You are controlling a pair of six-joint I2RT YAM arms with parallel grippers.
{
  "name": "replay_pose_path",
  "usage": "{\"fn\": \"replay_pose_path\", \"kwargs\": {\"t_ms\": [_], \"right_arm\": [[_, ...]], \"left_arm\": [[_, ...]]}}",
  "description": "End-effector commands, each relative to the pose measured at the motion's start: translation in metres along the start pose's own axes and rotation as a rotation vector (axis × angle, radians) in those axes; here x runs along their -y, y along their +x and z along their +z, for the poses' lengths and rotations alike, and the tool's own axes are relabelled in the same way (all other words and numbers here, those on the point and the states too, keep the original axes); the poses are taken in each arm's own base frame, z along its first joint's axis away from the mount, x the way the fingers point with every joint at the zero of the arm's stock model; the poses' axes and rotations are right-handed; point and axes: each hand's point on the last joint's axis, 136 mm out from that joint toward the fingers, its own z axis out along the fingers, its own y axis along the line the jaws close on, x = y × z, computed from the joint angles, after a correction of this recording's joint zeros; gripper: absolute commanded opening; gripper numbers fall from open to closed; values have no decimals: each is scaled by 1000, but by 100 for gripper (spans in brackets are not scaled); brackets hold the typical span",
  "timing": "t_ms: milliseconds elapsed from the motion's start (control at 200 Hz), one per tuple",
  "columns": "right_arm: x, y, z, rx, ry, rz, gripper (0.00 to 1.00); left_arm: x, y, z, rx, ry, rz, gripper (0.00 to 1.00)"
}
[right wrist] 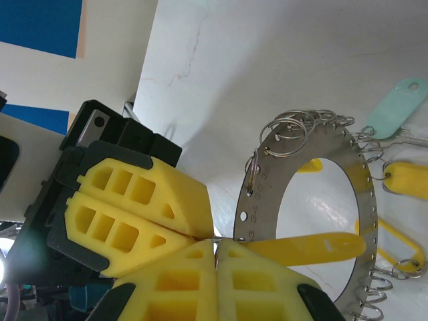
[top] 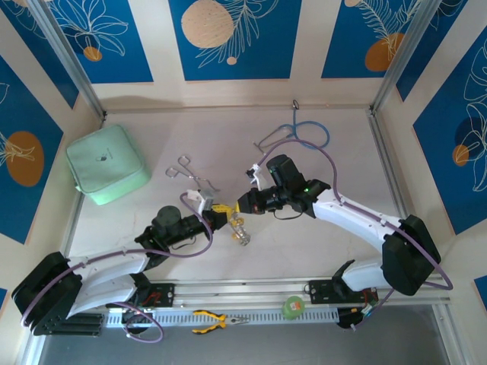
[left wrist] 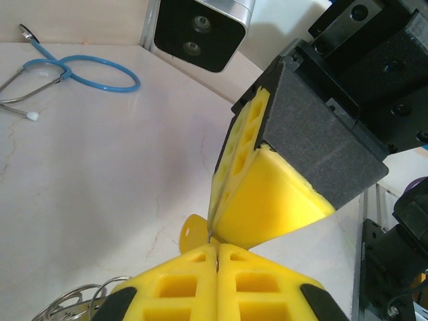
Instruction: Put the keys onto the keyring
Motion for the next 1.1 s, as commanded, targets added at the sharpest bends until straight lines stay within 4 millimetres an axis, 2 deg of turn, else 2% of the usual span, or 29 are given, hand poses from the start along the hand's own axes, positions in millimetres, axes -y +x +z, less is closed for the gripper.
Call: {"fn": "replay_pose_path", "kwargs": {"t_ms": [0,765,1095], "right_arm": [[-28,1,3,-25,-141,-35,0],[-61,19,-7,-103,-369,-112,0],[-62,27,-7,-134,-392,-128,0]], "left_arm": [[1,-6,-1,18,7,21,0],[-6,2,-2,6,-23,21,0],[-8,3,-2,3,-35,22,0]]}}
